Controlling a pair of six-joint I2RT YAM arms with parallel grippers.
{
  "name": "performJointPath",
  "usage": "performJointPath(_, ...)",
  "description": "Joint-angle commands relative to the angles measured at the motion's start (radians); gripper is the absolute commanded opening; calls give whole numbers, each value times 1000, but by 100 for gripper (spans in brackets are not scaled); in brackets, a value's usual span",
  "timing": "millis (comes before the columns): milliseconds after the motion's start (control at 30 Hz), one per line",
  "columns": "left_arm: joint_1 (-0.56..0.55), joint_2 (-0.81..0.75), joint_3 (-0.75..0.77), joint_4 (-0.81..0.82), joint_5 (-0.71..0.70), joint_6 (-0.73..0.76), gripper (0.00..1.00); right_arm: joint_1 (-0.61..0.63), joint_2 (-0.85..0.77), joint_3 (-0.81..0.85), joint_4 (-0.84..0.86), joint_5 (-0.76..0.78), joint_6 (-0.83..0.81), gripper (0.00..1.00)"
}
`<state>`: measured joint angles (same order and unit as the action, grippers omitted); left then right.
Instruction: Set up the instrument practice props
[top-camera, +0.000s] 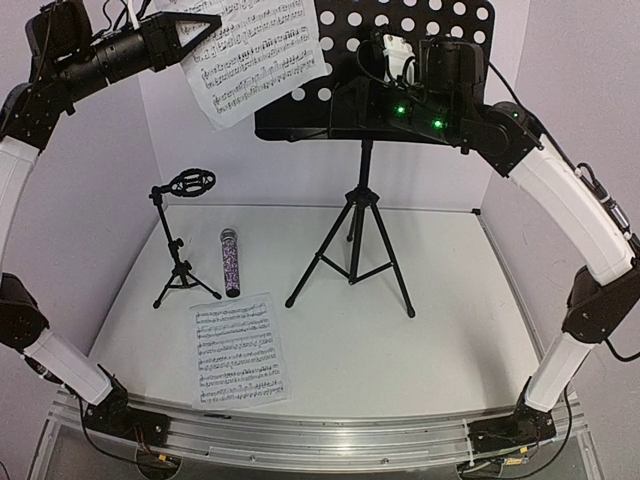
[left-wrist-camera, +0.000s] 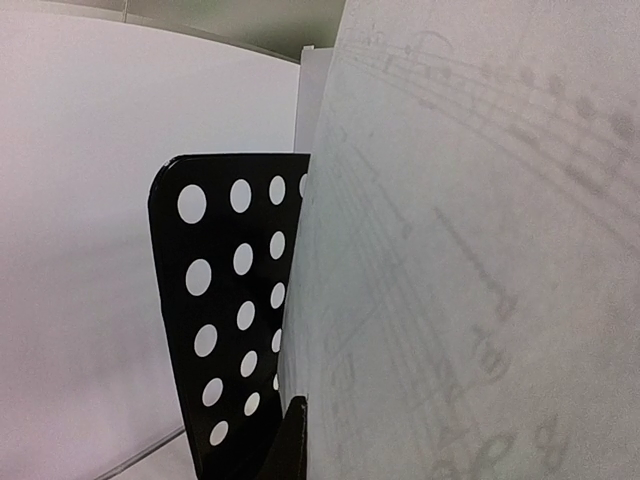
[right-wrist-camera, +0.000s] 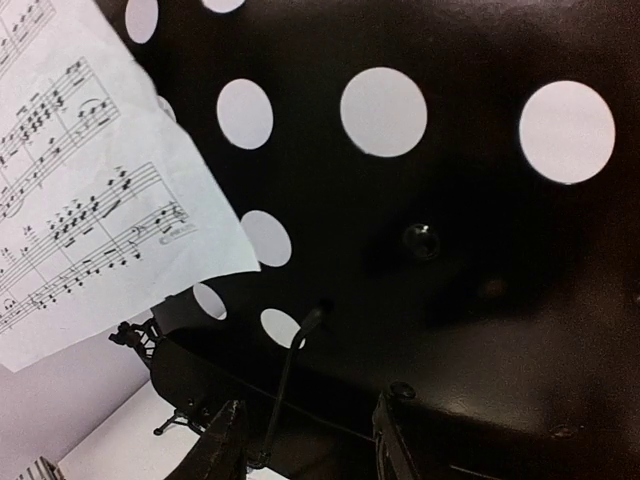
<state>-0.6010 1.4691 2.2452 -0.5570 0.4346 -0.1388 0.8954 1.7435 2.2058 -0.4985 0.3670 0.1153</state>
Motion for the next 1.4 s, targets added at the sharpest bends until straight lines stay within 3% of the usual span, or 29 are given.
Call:
performJointPath(0, 3, 10, 34, 33, 9, 52, 0, 2, -52, -76, 63, -53, 25, 42)
performJointPath(167, 3, 27, 43, 36, 13, 66, 0, 2, -12, -81, 83, -62, 38, 43)
performJointPath(500, 3, 42, 47, 46, 14, 77, 0, 1, 31, -57, 123, -61, 43, 30)
performJointPath(700, 3, 45, 55, 48, 15, 80, 0, 2, 66, -28, 124, -54, 50, 29)
performJointPath(767, 3, 44, 52, 48, 15, 80, 0, 2, 67, -30, 124, -45, 50, 25)
performJointPath(867, 3, 43, 50, 47, 16, 85, 0, 2, 60, -36, 124, -48, 55, 9)
performJointPath(967, 3, 49, 50, 56, 20, 100, 0, 2, 48, -54, 128, -54, 63, 0)
performJointPath(1367, 3, 119, 65, 122, 63, 220, 0, 2, 0, -181, 287, -125, 32, 0)
